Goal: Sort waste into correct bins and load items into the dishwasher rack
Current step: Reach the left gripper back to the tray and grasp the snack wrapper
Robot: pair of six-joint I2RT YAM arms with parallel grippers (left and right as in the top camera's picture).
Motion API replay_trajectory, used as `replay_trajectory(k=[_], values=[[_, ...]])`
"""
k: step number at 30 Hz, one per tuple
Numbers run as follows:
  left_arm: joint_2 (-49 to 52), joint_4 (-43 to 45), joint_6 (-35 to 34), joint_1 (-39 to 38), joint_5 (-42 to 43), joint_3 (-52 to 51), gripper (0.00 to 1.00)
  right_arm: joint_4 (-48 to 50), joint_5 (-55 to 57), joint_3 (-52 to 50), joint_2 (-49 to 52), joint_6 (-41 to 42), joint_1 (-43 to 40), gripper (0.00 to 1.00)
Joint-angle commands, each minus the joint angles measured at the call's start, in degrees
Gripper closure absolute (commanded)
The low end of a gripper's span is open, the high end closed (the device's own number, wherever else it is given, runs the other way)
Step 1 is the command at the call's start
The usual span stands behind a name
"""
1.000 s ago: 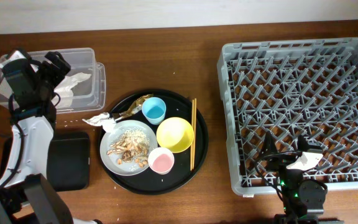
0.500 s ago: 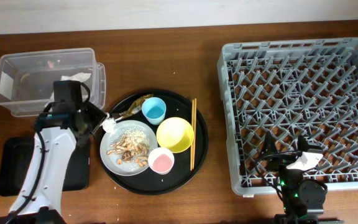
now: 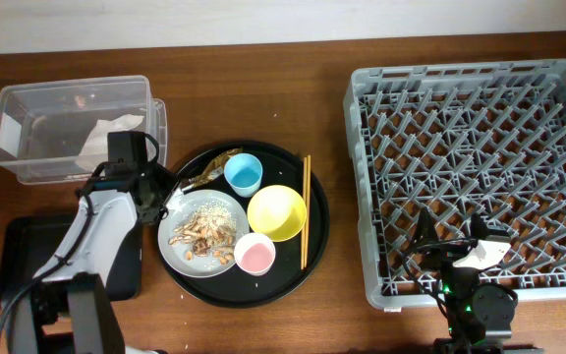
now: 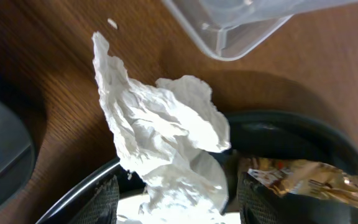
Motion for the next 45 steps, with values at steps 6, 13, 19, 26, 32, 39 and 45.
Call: replay_trajectory(k=[6,13,19,26,32,39,45], values=[[-1.3,-0.5,-0.7,-0.2,1.1,-0.2,0.99,-0.3,0.1,-0.4,-0.4,0.2,-0.2,0.01],[-22.5,-3.1,-0.7,-0.2,-1.9,-0.2,0.99,-0.3,0.1,-0.4,-0.4,0.2,-0.2,0.01],[-14.2,33.0,13.4,0.6,-17.8,-0.1,0.99,-0.3,0.1,-0.4,-0.4,0.2,-0.2,0.01],[3.8,41.4,23.6,6.4,-13.3,4.6,0.01,-0.3,0.1,-0.4,-0.4,0.2,-0.2,0.01],[-9.1,18.3,23.5,6.3,26.2,4.6,0.01,-0.3,0.1,-0.4,-0.4,0.2,-0.2,0.01],[-14.8,-6.8,36.5,5.5,32.9,4.6,0.01,-0.3,0.1,-0.4,-0.4,0.2,-0.2,0.01],[-17.0,-14.3,36.8,-5.3,21.0,4.6,0.01,-0.3,0.1,-0.4,-0.4,0.2,-0.2,0.01]])
